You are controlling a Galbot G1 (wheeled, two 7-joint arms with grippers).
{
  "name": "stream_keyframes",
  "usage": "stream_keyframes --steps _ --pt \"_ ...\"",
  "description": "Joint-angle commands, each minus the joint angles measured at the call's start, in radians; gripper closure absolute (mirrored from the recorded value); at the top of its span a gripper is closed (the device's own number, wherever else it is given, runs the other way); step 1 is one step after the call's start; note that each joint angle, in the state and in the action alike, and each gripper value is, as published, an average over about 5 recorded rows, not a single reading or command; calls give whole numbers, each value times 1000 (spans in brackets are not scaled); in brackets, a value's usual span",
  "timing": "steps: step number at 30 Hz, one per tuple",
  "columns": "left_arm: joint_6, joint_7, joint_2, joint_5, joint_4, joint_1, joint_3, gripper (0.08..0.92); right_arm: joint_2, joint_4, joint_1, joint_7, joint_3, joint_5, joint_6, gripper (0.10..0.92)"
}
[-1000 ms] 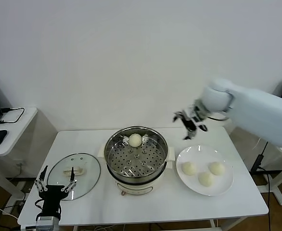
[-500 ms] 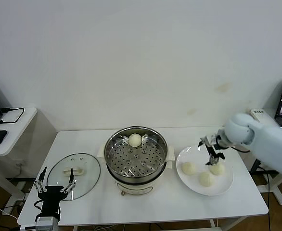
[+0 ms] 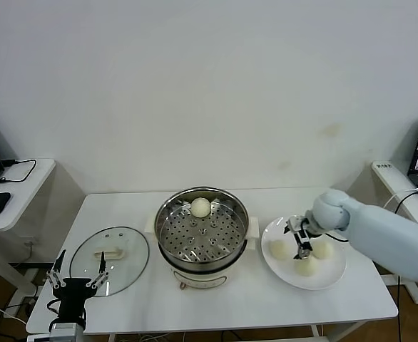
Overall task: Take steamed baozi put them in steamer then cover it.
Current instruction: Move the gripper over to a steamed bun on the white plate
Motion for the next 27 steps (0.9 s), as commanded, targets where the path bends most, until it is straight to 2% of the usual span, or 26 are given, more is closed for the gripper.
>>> stream_keyframes --steps 1,7,20,27 --pt "0 0 1 1 2 -1 -1 177 51 -44 -36 20 15 -14 -1 203" --pt "-1 1 2 0 10 -13 4 177 57 -58 -42 24 23 -25 -4 212" --pt "-1 0 4 -1 8 -20 8 177 60 -68 -30 4 28 -28 -2 367" --pt "-1 -1 4 -1 0 -18 7 177 25 -19 43 -36 13 26 -9 389"
